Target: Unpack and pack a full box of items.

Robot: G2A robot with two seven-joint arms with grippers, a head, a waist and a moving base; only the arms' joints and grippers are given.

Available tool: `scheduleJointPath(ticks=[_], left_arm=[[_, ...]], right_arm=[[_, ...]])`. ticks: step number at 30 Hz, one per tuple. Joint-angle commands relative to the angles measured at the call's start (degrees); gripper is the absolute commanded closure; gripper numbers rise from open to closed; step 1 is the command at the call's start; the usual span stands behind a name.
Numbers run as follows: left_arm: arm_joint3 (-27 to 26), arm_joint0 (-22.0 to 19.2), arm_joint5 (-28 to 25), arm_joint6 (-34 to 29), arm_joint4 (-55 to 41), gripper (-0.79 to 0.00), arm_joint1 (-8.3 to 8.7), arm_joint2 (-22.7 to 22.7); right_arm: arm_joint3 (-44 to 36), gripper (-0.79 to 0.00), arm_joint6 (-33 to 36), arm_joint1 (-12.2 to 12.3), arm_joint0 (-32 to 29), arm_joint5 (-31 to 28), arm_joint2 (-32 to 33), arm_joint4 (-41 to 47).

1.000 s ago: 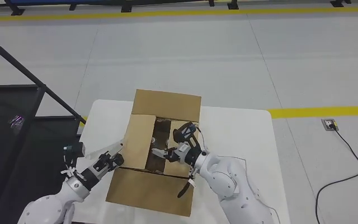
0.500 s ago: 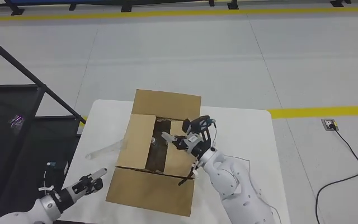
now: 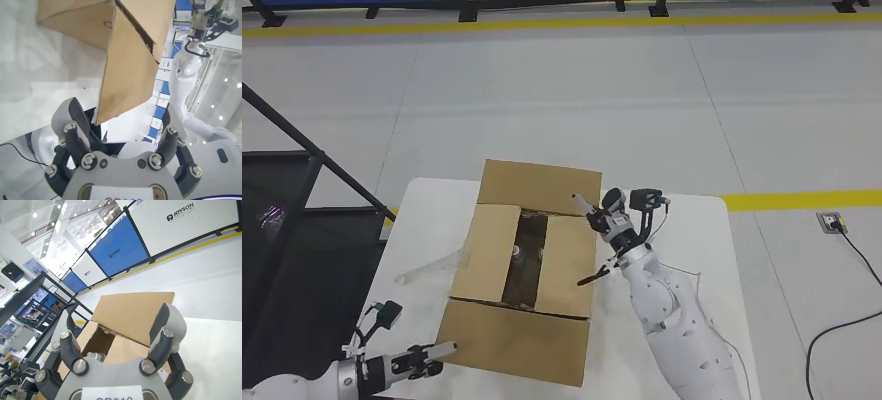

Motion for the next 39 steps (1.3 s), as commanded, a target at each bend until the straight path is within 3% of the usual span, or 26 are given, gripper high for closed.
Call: scheduleJointPath(ticks=[1, 8, 14, 17, 23, 27, 35, 39], left_arm=[[0.35, -0.5, -0.22, -0.64, -1.87, -0.785, 0.09, 0.29], [0.9, -1.49, -0.9, -2.24, -9.76, -0.785, 0.39, -0.39], [-0.08, -1.6, -0.49, -2.27, -14.16, -0.785, 0.57, -0.39], [-0.4, -2.09, 0.18, -2.96, -15.28, -0.785, 0.75, -0.01], [-0.99, -3.81, 1.58, 0.62, -16.3, -0.785, 0.81, 1.78], [-1.73, -4.53, 1.98, 4.7, -17.28, -0.785, 0.7, 2.99], [-2.76, -6.02, 2.68, 11.63, -19.89, -0.785, 0.33, 5.77], [-3.48, -6.5, 2.76, 16.33, -19.8, -0.785, 0.09, 7.12]], right_arm=[[4.49, -0.785, 0.21, -0.05, 2.5, -0.15, 0.59, 1.38], [19.91, -0.785, 2.68, -0.36, 10.75, -5.18, 2.0, 8.93], [31.19, -0.785, 11.04, -0.65, 16.54, -17.18, 2.61, 18.77], [36.09, -0.785, 19.01, -0.77, 18.67, -26.77, 3.37, 27.35], [42.6, -0.785, 26.87, -0.47, 21.81, -35.39, 4.75, 35.95], [43.19, -0.785, 33.89, -0.54, 21.85, -41.86, 5.11, 43.93], [34.25, -0.785, 47.6, 0.52, 18.49, -41.86, 6.0, 56.09], [28.08, -0.785, 47.61, 1.42, 15.96, -41.86, 4.36, 56.76]])
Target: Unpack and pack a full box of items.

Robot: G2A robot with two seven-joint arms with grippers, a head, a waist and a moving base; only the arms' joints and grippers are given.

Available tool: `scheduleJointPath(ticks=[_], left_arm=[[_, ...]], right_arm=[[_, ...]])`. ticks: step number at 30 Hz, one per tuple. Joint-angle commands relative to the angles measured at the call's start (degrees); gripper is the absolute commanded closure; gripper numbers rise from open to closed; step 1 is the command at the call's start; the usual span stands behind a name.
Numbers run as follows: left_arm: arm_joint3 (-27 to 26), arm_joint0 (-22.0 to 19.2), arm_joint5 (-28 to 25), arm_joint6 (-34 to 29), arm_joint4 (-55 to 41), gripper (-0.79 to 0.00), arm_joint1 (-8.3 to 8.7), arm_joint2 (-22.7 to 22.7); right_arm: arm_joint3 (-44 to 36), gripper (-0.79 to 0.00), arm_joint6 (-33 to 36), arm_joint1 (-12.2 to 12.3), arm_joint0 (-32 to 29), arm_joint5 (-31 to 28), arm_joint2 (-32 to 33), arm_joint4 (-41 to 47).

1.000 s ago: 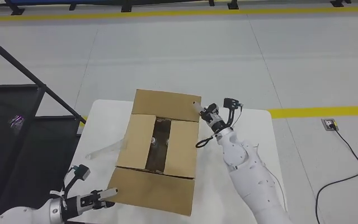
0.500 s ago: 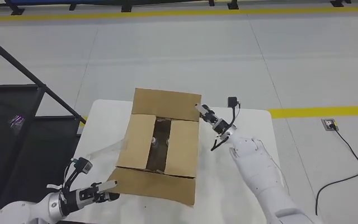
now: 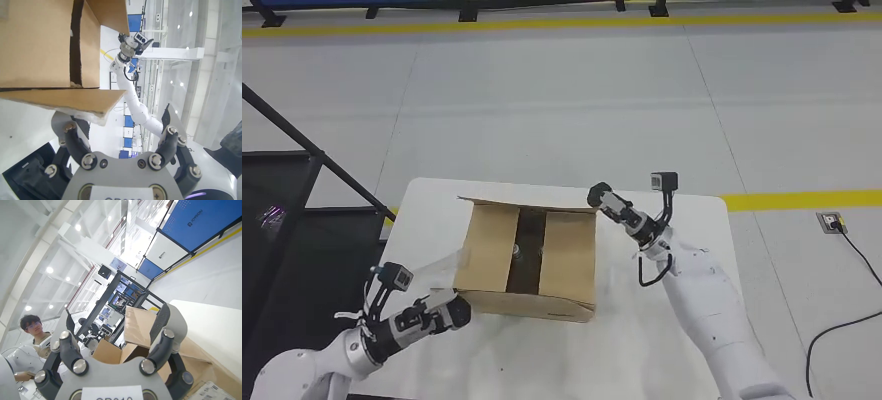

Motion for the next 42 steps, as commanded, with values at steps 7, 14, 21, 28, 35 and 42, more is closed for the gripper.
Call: scheduleJointPath(ticks=[7, 14, 21, 28, 35, 42], left_arm=[[-1.88, -0.97, 0.47, 10.45, 4.5, -0.785, -0.51, 4.0], [-1.7, -3.49, 2.21, 14.69, 7.21, -0.785, -0.87, 8.1], [-0.63, -5.72, 2.73, 15.52, 9.15, -0.785, -1.02, 10.48], [0.03, -7.04, 3.05, 16.88, 10.16, -0.785, -1.14, 11.51], [0.25, -8.43, 4.31, 19.84, 12.39, -0.785, -1.4, 13.55], [1.71, -11.28, 6.02, 21.53, 13.78, -0.785, -1.83, 16.77]], right_arm=[[-9.35, -0.785, 0.54, 2.28, -3.67, 0.65, -4.5, -0.47], [-15.56, -0.785, -1.41, 3.99, -6.77, 6.92, -3.72, -5.46], [-17.09, -0.785, -4.12, 4.25, -7.24, 9.84, -3.09, -9.53], [-19.53, -0.785, -4.72, 4.23, -8.49, 14.23, -4.02, -9.06], [-24.14, -0.785, -2.05, 4.41, -9.49, 27.72, -4.91, -3.22], [-28.44, -0.785, 1.38, 5.21, -10.45, 39.34, -4.18, -1.58]])
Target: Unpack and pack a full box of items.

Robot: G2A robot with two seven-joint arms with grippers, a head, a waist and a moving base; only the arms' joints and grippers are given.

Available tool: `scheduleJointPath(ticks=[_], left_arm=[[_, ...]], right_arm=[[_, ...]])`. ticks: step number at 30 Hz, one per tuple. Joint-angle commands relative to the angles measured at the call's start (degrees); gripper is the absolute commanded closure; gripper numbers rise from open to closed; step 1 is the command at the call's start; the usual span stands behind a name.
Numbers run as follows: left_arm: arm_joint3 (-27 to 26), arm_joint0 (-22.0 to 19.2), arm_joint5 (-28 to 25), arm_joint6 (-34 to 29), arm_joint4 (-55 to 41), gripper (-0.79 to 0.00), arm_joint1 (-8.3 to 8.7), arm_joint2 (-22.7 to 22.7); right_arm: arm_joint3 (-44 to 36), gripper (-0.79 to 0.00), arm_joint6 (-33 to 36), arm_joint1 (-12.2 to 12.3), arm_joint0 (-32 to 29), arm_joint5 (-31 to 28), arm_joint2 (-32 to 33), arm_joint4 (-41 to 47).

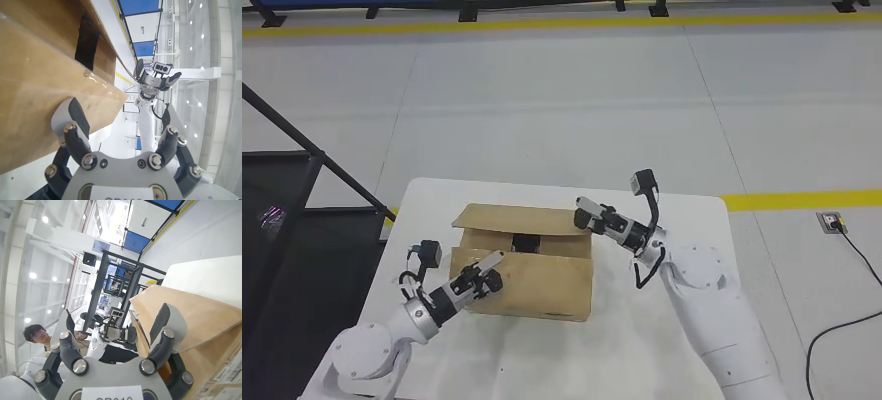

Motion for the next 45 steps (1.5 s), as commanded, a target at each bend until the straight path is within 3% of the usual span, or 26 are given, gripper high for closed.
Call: scheduleJointPath(ticks=[1, 8, 31, 37, 45], left_arm=[[0.59, -0.82, 0.25, 0.22, 0.26, -0.785, -0.11, 0.77], [2.04, -2.87, 0.6, 0.77, 0.84, -0.785, -0.41, 2.39], [4.15, -5.05, -0.25, 2.01, 0.31, -0.785, -1.11, 4.43], [2.89, -3.16, -1.6, 3.55, -0.57, -0.785, -1.03, 2.28], [0.12, 1.24, -2.31, 6.52, -3.68, -0.785, -0.62, -4.85]], right_arm=[[-0.7, -0.785, 2.16, 0.22, -0.31, 3.18, 0.15, 1.41], [-1.91, -0.785, 6.68, 0.91, -2.56, 5.17, 0.89, 5.24], [2.08, -0.785, 4.09, 1.26, -2.9, 8.1, -2.98, 5.18], [3.53, -0.785, 4.42, 1.39, -1.97, 9.28, -3.69, 4.74], [4.35, -0.785, 4.22, 1.38, -1.23, 10.11, -4.5, 4.09]])
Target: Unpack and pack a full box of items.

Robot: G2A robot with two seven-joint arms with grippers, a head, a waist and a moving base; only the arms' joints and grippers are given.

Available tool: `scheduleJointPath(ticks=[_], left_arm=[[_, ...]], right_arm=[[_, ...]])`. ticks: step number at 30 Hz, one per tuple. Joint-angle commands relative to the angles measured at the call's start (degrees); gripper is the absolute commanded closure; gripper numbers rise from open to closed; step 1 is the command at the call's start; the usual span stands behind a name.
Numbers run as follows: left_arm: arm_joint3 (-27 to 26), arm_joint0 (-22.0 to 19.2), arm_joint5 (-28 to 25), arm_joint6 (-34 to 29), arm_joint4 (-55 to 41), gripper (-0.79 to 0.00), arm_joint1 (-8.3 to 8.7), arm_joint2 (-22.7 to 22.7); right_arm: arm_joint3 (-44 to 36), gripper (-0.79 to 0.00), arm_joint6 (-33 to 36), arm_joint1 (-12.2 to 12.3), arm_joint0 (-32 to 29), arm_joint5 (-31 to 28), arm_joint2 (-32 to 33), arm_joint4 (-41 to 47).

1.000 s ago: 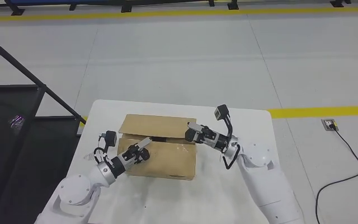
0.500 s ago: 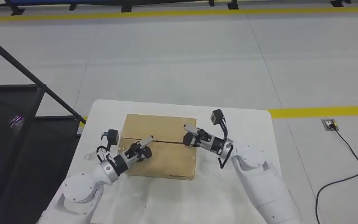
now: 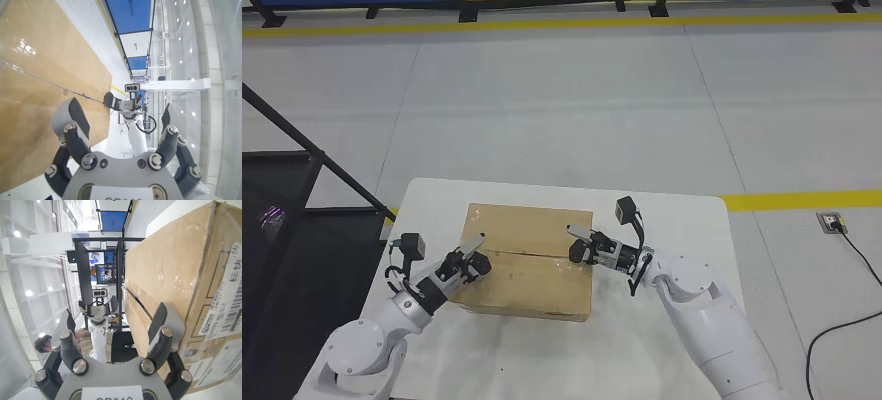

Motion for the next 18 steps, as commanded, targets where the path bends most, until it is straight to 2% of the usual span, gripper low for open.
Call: scheduleJointPath(ticks=[1, 12, 15, 18], left_arm=[[-0.83, 0.98, -0.03, 0.57, -0.7, -0.785, 0.09, -1.73], [-0.83, 0.98, -0.03, 0.57, -0.7, -0.785, 0.09, -1.73], [-0.49, 2.19, -0.01, 4.89, -0.85, -0.785, -0.3, -0.73], [0.55, 4.47, -2.07, 14.74, -2.87, -0.785, -1.16, 0.27]], right_arm=[[-0.01, -0.785, 0.01, 0.0, -0.01, -0.02, 0.01, 0.02], [-0.01, -0.785, 0.01, 0.0, -0.01, -0.02, 0.01, 0.02], [-0.01, -0.785, 0.01, 0.0, -0.01, -0.02, 0.01, 0.02], [-0.01, -0.785, 0.01, 0.0, -0.01, -0.02, 0.01, 0.02]])
